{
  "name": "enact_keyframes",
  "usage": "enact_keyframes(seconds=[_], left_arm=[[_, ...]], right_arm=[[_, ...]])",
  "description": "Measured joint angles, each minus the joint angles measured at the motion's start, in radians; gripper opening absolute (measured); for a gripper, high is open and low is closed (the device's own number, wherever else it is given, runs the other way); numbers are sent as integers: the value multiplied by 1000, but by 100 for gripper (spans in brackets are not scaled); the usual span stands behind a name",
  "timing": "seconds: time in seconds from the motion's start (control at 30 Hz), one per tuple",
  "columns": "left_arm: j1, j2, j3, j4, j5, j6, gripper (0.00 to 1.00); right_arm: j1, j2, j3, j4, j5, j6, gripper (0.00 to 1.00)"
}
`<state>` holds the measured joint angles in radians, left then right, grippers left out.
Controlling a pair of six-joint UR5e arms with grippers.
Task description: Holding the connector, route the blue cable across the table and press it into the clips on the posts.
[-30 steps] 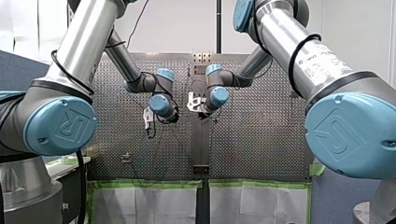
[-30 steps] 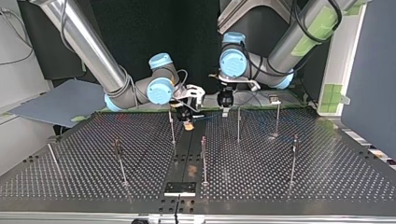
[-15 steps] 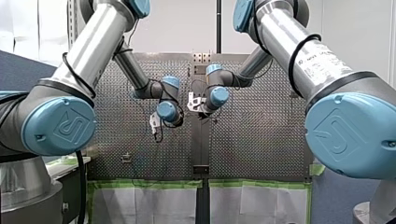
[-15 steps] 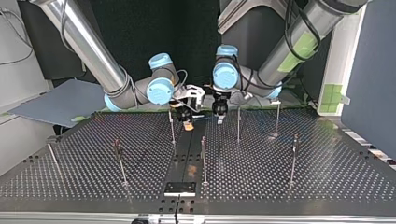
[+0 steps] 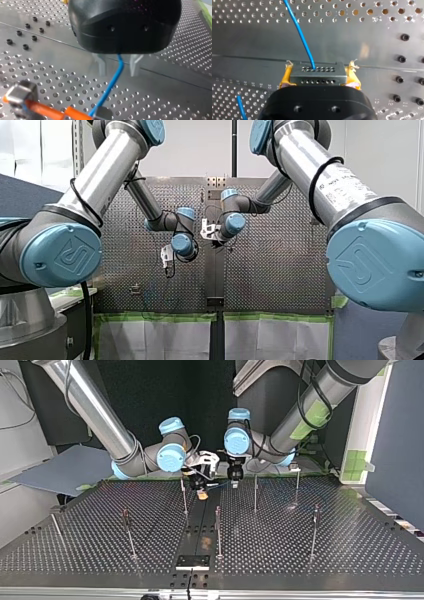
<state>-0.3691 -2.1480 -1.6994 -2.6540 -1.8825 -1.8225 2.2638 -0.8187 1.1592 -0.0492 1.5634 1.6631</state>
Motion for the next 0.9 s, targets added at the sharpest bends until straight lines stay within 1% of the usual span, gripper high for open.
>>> enact_keyframes(seconds=[0.33,0.47,0.57,0.73,0.9], left_arm=[[-6,3,0,-11,-3,-8,0],[-6,19,0,-33,-9,-13,0],[-7,37,0,-51,-24,-18,0],[-7,80,-1,-78,-64,-21,0],[-8,117,-1,-103,-81,-21,0]], right_arm=[[0,-1,0,1,-1,0,0],[0,-1,0,3,-1,-2,0],[1,-7,0,10,-2,-5,0],[4,-36,0,23,-2,-3,0],[2,-76,0,39,-3,0,0]])
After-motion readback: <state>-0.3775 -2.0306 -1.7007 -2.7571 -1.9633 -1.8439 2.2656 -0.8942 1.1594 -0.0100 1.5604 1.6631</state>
